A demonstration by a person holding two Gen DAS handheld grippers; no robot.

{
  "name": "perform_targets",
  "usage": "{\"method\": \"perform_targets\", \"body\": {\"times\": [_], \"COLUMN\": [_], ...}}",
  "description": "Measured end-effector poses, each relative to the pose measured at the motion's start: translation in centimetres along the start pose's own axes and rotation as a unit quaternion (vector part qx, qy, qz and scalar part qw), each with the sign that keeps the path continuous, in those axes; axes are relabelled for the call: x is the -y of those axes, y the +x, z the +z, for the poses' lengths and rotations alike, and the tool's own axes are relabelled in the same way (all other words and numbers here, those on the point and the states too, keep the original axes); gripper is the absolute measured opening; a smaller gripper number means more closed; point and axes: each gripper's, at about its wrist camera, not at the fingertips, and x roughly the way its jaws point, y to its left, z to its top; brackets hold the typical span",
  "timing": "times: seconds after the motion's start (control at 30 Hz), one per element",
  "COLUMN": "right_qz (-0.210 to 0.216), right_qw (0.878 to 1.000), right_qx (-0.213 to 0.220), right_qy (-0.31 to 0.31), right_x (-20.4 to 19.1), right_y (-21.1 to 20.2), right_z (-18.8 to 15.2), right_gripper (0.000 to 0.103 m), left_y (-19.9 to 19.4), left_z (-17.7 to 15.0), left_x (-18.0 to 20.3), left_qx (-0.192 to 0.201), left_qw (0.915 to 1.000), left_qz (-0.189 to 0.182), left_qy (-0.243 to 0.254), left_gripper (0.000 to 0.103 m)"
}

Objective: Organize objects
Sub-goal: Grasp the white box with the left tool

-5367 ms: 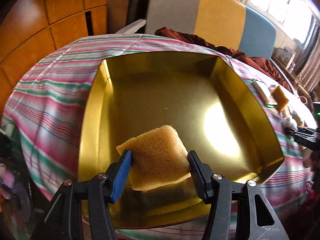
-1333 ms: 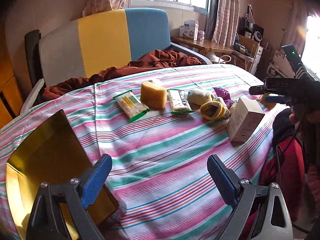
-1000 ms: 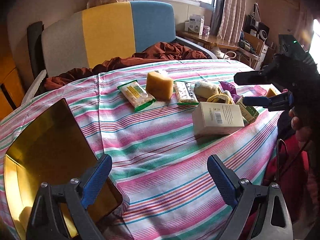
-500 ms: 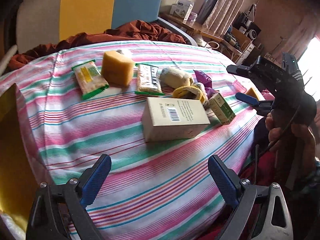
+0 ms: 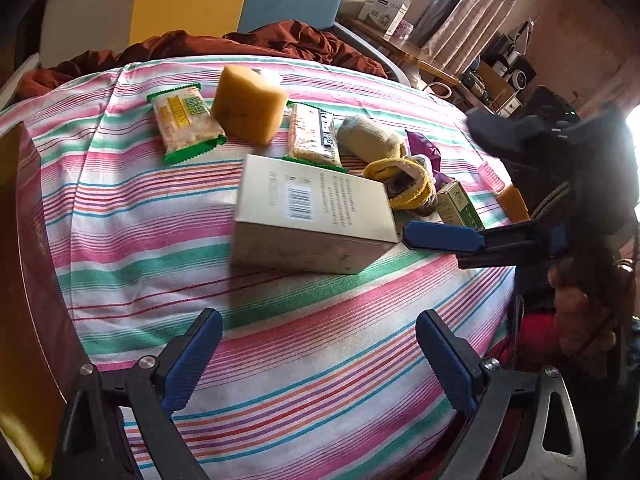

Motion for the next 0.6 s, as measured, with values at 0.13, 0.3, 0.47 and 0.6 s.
{"method": "perform_targets", "body": {"times": [0.13,0.3,0.47,0.6], "right_qz": [-0.016,-0.046,-0.061,-0.057], "right_qw": [0.997,0.979,0.970,0.962], "right_qx": [0.072,0.197,0.235,0.265], "right_qy": [0.002,0.016,0.013,0.026], "right_x": [0.0,0.4,0.1,0.8], "right_y": [-2.4,-6.4,-7.7,-9.6], "right_z": [-0.1,-0.2,-0.3,-0.6], "right_gripper": [0.087,0.087,0.087,0.087], "left_y": [-0.8,-0.2,1.6,2.8], "left_z": [0.1,2.3,5.0,7.2], "left_x": [-1.1,-2.0,-2.0,-2.2], "left_qx": [0.008,-0.006,-0.012,-0.001], "left_qw": [0.9994,0.9925,0.9834,0.9804], "left_qz": [-0.008,-0.034,-0.028,-0.001], "left_qy": [-0.032,-0.117,-0.179,-0.197], "left_gripper": [0.098,0.098,0.099,0.100]}}
